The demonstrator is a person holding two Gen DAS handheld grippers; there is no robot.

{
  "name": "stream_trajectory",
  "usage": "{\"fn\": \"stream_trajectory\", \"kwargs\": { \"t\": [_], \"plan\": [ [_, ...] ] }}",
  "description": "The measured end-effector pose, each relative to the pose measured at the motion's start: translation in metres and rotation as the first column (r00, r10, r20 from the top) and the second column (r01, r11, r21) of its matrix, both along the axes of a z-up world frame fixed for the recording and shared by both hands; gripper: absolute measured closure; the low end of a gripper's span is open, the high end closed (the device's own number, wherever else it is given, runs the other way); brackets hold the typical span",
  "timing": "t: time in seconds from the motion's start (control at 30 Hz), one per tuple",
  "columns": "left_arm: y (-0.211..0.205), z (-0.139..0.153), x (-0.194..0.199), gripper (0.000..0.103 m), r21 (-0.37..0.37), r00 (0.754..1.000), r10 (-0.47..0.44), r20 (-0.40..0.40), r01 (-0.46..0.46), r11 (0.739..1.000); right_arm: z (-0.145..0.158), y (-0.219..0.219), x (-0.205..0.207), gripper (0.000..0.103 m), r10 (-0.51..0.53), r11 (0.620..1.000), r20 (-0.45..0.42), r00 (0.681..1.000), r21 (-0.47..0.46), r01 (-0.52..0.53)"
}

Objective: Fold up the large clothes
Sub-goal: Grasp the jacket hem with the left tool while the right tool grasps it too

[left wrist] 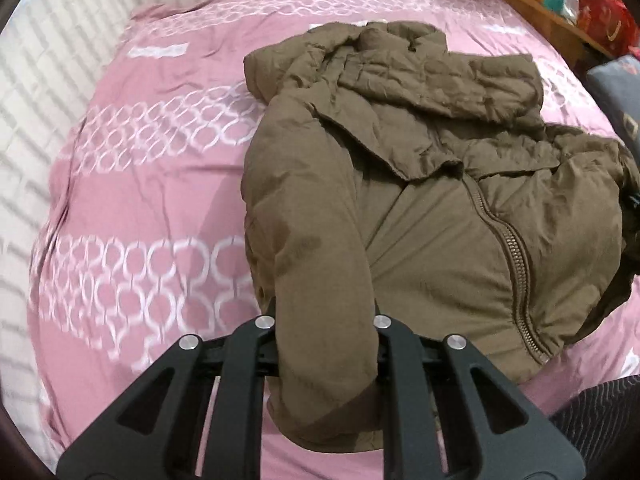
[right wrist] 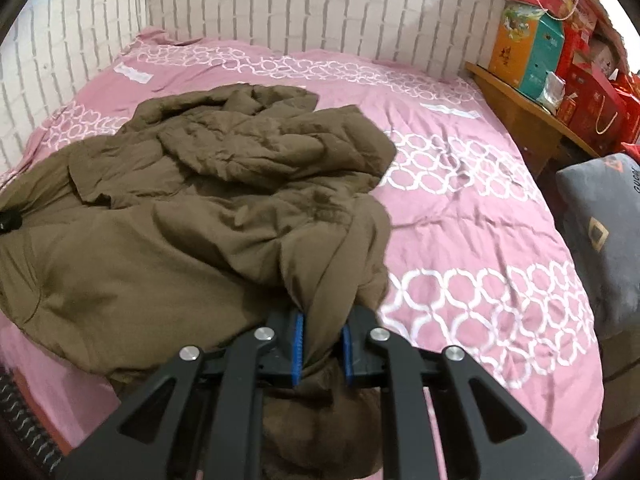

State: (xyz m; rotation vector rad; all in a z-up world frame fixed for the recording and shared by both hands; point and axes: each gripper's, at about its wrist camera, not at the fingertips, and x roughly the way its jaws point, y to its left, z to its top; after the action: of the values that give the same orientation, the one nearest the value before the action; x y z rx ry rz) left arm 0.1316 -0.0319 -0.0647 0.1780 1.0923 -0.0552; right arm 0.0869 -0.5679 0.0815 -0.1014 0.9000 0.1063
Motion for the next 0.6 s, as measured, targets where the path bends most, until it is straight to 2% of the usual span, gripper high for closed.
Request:
{"fn": "stream_trajectory", "kwargs": {
  "t": [0.1, 0.17, 0.2, 0.23, 0.27, 0.33, 0.37, 0.5, 0.57, 0.6],
  "plan": [
    [-0.007, 0.006, -0.010, 0.084, -0.028, 1.000, -0.009, 0.024, 0.010, 1.000, 0.007, -0.018, -0.008, 0.082, -0.005, 0.998, -0.018, 1.000, 0.059, 0.006],
    [-0.006, 0.008, -0.011, 0.059, 0.005, 0.999, -0.019, 0.046, 0.019, 1.000, 0.014, -0.033, -0.015, 0.070, -0.005, 0.990, -0.007, 1.000, 0.144, 0.006],
    [-0.003, 0.013, -0.013, 0.053, 0.023, 0.997, -0.007, 0.075, 0.005, 1.000, 0.020, -0.040, -0.020, 0.063, -0.017, 0.982, 0.007, 1.000, 0.188, 0.015],
    [0.006, 0.021, -0.017, 0.037, 0.023, 0.994, -0.003, 0.107, 0.000, 1.000, 0.026, -0.045, -0.024, 0.043, -0.033, 0.976, 0.028, 0.999, 0.214, 0.026],
    [0.015, 0.029, -0.022, 0.023, 0.014, 0.990, 0.000, 0.144, -0.002, 1.000, 0.032, -0.050, -0.028, 0.029, -0.052, 0.971, 0.047, 0.998, 0.237, 0.039],
    [0.022, 0.052, -0.026, 0.010, -0.014, 0.975, 0.005, 0.220, -0.001, 1.000, 0.039, -0.060, -0.027, 0.027, -0.090, 0.956, 0.056, 0.994, 0.285, 0.070],
    [0.027, 0.059, -0.026, 0.006, -0.018, 0.974, 0.006, 0.229, -0.002, 1.000, 0.036, -0.061, -0.021, 0.027, -0.103, 0.954, 0.043, 0.994, 0.288, 0.087],
    [0.044, 0.065, -0.004, 0.006, -0.009, 0.978, -0.007, 0.208, 0.009, 1.000, 0.014, -0.048, 0.008, 0.027, -0.123, 0.971, -0.038, 0.992, 0.202, 0.128],
    [0.037, 0.049, 0.025, 0.006, -0.005, 0.985, -0.009, 0.173, 0.010, 1.000, -0.007, -0.042, 0.022, 0.027, -0.130, 0.977, -0.089, 0.988, 0.158, 0.143],
    [0.047, 0.037, 0.028, 0.006, -0.002, 0.989, -0.010, 0.149, 0.010, 1.000, -0.017, -0.042, 0.026, 0.027, -0.130, 0.978, -0.117, 0.985, 0.150, 0.147]
  ]
}}
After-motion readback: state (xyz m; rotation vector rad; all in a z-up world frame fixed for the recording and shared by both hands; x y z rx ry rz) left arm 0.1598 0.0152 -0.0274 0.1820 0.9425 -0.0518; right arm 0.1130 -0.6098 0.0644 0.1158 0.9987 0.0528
